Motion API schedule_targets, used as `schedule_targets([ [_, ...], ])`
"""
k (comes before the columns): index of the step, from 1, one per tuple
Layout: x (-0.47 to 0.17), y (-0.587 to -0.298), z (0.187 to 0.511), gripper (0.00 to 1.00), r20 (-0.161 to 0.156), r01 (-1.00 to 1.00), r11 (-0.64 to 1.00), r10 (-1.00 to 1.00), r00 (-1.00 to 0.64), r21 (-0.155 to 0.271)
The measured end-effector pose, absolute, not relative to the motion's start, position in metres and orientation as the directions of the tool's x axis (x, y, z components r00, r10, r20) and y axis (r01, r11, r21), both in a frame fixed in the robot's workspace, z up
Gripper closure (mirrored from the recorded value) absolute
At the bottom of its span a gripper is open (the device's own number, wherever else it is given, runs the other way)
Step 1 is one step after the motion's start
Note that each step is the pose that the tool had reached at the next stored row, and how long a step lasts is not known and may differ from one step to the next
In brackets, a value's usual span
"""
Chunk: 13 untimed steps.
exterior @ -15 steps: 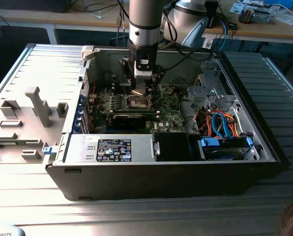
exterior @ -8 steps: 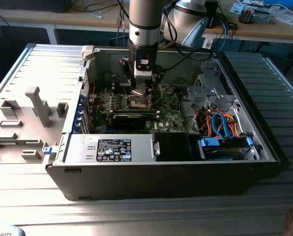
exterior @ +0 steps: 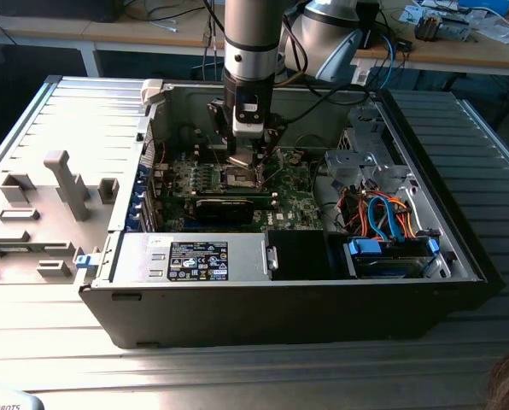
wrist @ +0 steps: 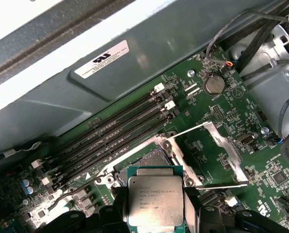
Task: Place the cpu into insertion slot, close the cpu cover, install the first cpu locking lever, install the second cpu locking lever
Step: 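Place the cpu into insertion slot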
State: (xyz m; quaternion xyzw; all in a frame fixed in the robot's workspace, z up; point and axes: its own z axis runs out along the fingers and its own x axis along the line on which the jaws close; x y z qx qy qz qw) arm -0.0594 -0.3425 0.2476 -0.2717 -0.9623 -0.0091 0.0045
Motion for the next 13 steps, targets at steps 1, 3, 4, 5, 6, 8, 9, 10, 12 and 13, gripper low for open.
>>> schedule_targets([
  [1, -0.0594, -0.3424, 0.2476, 0.45, 0.014, 0.523, 0.852, 0.523, -0.852, 0.015],
  [3, -0.0594, -0.3424, 0.2476, 0.45, 0.014, 0.524, 0.851, 0.524, -0.851, 0.015],
  [4, -0.0594, -0.3424, 0.2475, 0.45, 0.014, 0.525, 0.851, 0.525, -0.851, 0.015],
  [5, -0.0594, -0.3424, 0.2475, 0.45, 0.014, 0.526, 0.851, 0.525, -0.851, 0.015],
  [6, -0.0594, -0.3424, 0.2475, 0.45, 0.014, 0.526, 0.85, 0.526, -0.85, 0.015],
  [8, -0.0594, -0.3424, 0.2474, 0.45, 0.013, 0.527, 0.85, 0.527, -0.85, 0.015],
  [9, -0.0594, -0.3425, 0.2474, 0.45, 0.013, 0.527, 0.85, 0.527, -0.85, 0.015],
  [10, -0.0594, -0.3424, 0.2474, 0.45, 0.013, 0.528, 0.849, 0.527, -0.849, 0.015],
  [12, -0.0594, -0.3424, 0.2473, 0.45, 0.013, 0.529, 0.849, 0.529, -0.849, 0.015],
  [13, -0.0594, -0.3425, 0.2473, 0.45, 0.013, 0.53, 0.848, 0.529, -0.848, 0.015],
])
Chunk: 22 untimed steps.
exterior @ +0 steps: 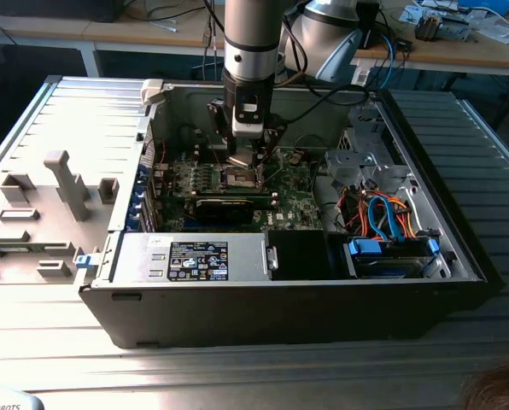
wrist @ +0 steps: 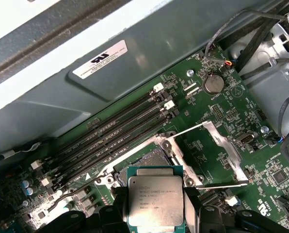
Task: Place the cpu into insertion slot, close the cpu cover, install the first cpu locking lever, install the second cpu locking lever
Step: 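Place the cpu into insertion slot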
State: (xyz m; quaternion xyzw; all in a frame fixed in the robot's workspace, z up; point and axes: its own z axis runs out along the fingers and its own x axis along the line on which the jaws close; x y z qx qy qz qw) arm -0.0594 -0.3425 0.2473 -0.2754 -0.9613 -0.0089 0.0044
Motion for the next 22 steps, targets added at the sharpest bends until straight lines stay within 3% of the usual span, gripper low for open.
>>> schedule_targets([
  [22, -0.0602, -0.3425, 0.2468, 0.45, 0.013, 0.605, 0.796, 0.605, -0.796, 0.014],
])
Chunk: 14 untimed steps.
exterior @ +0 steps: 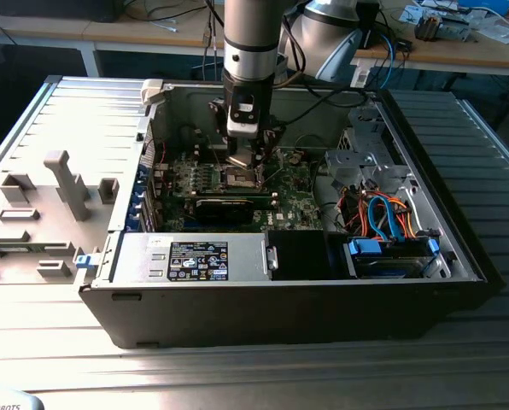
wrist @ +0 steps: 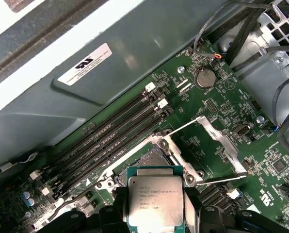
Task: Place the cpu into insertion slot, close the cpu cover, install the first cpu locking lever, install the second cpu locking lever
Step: 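Place the cpu into insertion slot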
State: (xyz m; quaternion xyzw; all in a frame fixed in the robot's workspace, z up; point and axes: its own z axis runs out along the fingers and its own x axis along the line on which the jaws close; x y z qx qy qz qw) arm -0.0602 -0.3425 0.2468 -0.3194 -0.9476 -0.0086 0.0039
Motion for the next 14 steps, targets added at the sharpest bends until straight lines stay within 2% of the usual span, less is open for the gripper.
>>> schedule_targets([
  [14, -0.0604, -0.3424, 0.2457, 0.45, 0.012, 0.668, 0.744, 0.668, -0.744, 0.013],
])
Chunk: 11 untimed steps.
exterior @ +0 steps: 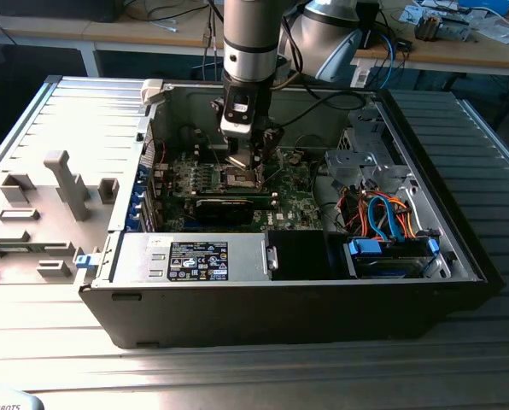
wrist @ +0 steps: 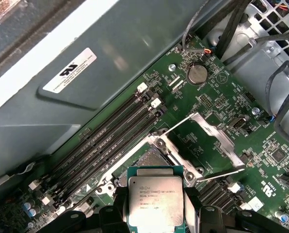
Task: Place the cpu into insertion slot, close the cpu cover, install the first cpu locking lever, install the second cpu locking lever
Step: 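Place the cpu into insertion slot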
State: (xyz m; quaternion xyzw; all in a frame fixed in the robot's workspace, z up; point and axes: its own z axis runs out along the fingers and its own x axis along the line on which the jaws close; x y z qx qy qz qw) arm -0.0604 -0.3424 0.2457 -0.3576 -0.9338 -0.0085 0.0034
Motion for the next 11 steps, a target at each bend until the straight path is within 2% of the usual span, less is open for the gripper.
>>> schedule_targets([
  [11, -0.0604, -0.3424, 0.2454, 0.45, 0.012, 0.697, 0.717, 0.697, -0.717, 0.013],
])
